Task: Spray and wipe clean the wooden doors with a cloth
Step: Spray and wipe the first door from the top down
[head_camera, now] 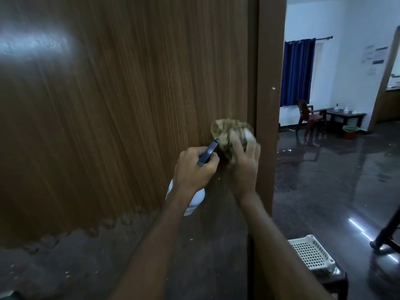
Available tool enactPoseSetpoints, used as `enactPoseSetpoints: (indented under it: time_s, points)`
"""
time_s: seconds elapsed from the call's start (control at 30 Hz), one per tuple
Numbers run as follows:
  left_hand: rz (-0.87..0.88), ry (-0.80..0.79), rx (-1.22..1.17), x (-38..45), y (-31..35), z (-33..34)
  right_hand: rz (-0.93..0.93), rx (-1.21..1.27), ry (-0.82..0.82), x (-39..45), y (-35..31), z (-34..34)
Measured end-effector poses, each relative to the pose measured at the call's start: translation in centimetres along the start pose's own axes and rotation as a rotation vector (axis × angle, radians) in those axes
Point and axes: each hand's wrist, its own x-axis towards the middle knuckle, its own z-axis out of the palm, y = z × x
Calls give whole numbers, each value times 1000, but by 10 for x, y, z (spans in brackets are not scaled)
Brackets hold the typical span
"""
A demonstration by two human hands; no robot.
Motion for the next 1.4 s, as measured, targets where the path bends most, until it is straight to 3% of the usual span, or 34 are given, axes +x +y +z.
enactPoseSetpoints:
  time_s: [0.13,0.37,0.43,0.63,0.83,1.03,1.17,1.27,1.4]
  points:
    - [-4,7,-12,4,10,8,8,23,-154,-81,18,-3]
    - [-21,-6,-6,14,13,19,42,71,52,44,1,-1]
    - [-22,-7,-5,18,15,22,50,62,56,29,2,2]
    - [-31,43,-19,18,12,25,117,79,-134,-79,19,-6]
    - [-114,93,-65,2,-13,22,157,124,29,-23,-4,8]
    - [-140,97,-60,-21,-37,22,101,111,-225,-158,4,9]
    - [-150,82,-44,-38,-50,23,222,177,-138,-122,3,13]
    - [-152,73,-46,-47,-57,27,212,159,-28,-72,4,13]
    - [-137,34,-73,-56,-65,37,248,123,-86,-121,18,8]
